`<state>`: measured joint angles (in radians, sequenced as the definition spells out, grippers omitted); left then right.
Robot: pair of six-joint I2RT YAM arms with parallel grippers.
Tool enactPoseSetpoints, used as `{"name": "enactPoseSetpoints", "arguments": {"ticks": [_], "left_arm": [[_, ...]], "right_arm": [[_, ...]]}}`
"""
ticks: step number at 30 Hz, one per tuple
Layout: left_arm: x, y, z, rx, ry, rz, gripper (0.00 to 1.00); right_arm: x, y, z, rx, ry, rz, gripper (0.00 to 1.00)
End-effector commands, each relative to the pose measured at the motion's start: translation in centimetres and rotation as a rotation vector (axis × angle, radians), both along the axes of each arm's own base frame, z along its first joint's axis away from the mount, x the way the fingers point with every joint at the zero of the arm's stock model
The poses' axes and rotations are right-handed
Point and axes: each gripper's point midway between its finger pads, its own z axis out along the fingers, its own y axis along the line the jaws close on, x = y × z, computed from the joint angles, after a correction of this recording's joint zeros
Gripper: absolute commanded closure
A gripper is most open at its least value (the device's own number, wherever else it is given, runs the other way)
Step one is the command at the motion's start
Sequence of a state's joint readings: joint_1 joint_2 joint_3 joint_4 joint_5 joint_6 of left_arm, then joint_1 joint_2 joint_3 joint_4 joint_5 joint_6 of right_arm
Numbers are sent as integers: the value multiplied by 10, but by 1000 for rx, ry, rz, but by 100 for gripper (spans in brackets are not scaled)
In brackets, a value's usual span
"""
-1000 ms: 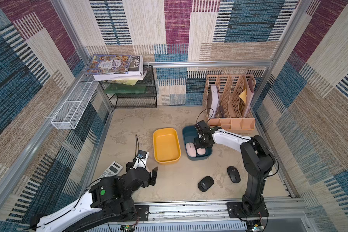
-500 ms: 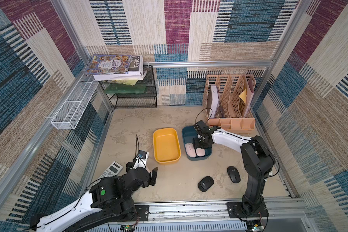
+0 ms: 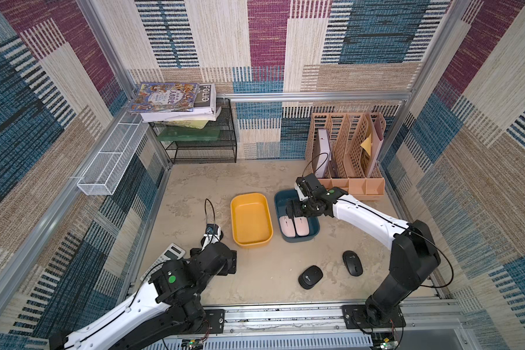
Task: Place the mice by color into the storage box
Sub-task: Place the mouse in the storage box.
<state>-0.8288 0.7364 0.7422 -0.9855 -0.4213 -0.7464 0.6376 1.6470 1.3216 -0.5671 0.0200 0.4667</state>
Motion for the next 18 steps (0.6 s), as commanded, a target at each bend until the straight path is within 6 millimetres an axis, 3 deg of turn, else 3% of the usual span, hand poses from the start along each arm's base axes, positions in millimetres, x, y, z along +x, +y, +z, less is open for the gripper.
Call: {"name": "enactPoseSetpoints", "arguments": {"ticks": [1, 11, 18], "left_arm": [[-9, -6, -30, -86, 187, 89, 1], [13, -1, -77, -143, 312, 296, 1], [17, -1, -98, -186, 355, 346, 0]], "right_arm": [[-12, 15, 20, 43, -43, 111, 3], [-50, 22, 62, 127, -149, 232, 4], [-63, 12, 65, 137, -183, 253, 4]]}}
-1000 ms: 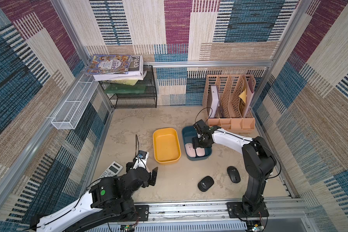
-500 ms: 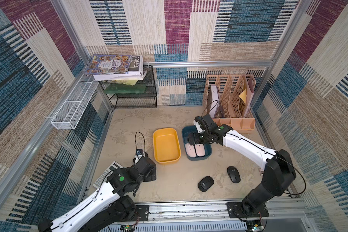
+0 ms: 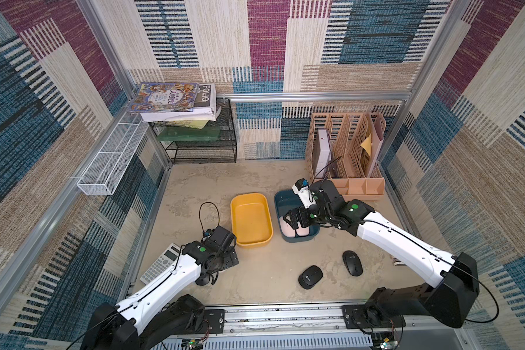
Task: Place the mice by color into the storage box
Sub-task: Place the mouse in the storage box, then pick up the mouse from the center of the board.
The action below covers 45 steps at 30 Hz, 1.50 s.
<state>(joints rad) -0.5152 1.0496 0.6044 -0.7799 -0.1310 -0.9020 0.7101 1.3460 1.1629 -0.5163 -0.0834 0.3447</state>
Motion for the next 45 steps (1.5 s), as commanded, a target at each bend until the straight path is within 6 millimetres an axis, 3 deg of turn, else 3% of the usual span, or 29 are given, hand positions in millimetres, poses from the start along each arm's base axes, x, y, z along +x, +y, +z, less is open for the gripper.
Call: {"name": "enactPoseSetpoints", "arguments": {"ticks": [1, 5, 17, 25, 34, 39, 45], "left_arm": [[9, -10, -5, -52, -12, 24, 0], [13, -11, -11, -45, -3, 29, 2], [16, 10, -26, 32, 17, 83, 8], [30, 13, -27, 50, 24, 55, 23], [19, 12, -30, 42, 63, 7, 42], [15, 12, -17, 32, 51, -22, 46], [8, -4, 21, -77, 3, -77, 51]], "right_arm": [[-1, 0, 2, 14, -28, 19, 4], [-3, -1, -1, 10, -25, 23, 4], [-7, -5, -6, 1, -31, 36, 4], [-9, -7, -9, -3, -29, 38, 4], [-6, -20, -26, -22, -5, 4, 4], [0, -34, -31, -12, 15, -36, 4], [1, -51, -34, -13, 37, -76, 4]]}}
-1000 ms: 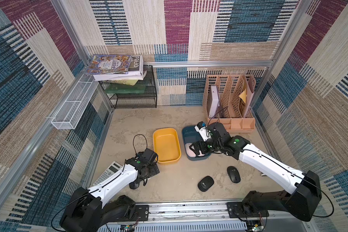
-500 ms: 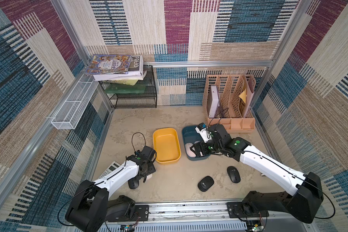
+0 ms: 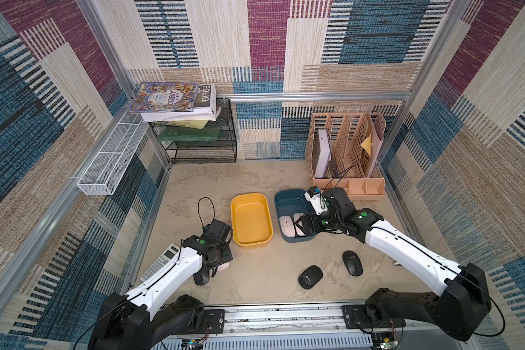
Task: Place the mice by color into the storage box
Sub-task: Pick up the mouse from the center of the board, then place the mouse at the center of the board.
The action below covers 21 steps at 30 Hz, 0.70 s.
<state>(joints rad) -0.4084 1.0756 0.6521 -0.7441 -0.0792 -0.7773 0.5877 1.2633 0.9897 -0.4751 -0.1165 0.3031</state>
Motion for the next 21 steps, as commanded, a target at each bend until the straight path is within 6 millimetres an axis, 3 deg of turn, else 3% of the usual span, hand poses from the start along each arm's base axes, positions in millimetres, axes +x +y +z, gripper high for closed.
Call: {"name": "enactPoseSetpoints", "arguments": {"ticks": [1, 9, 14, 21], "left_arm": [[-17, -11, 14, -68, 31, -60, 52], [-52, -63, 45, -155, -5, -194, 55], [-61, -122, 49, -115, -1, -351, 54], [-65, -202, 10, -70, 94, -494, 51]], "right_arm": [[-1, -5, 2, 18, 5, -13, 4], [-4, -29, 2, 28, 20, -73, 4], [-7, -38, 1, 22, 33, -92, 4], [-12, -43, 3, 22, 34, -100, 4]]}}
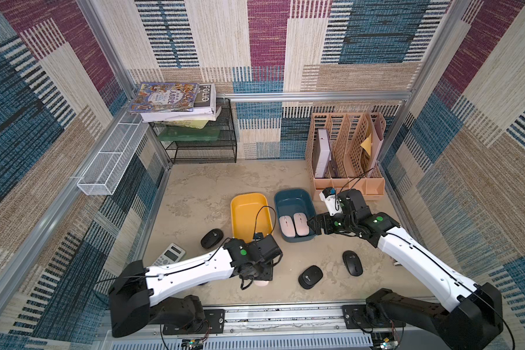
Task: Place the mice by color into the storage box
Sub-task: Place the mouse at the center of the board.
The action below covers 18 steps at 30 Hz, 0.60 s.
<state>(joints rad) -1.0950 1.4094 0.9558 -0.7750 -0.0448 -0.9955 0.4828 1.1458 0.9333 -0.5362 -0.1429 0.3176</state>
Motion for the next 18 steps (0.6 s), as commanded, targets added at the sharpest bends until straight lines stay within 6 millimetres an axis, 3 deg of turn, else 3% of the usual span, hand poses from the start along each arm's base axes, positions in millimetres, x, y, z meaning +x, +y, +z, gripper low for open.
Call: {"name": "enactPoseSetpoints", "arguments": {"ticks": [1, 5, 10, 12, 18], "left_arm": [[5, -31, -11, -23, 10, -10, 51], [11, -40, -25, -9, 17, -2, 46], [13, -37, -35, 5, 21, 21, 30], [12, -38, -39, 3, 30, 25, 28], [17, -34, -32, -3, 7, 41, 20]], "right_arm": [[-6, -2, -2, 2, 20, -3, 4], [-11, -3, -5, 9, 35, -1, 4], [-16, -7, -8, 4, 43, -11, 4], [-16, -8, -8, 3, 40, -13, 4], [-17, -7, -4, 11, 43, -12, 4]]}}
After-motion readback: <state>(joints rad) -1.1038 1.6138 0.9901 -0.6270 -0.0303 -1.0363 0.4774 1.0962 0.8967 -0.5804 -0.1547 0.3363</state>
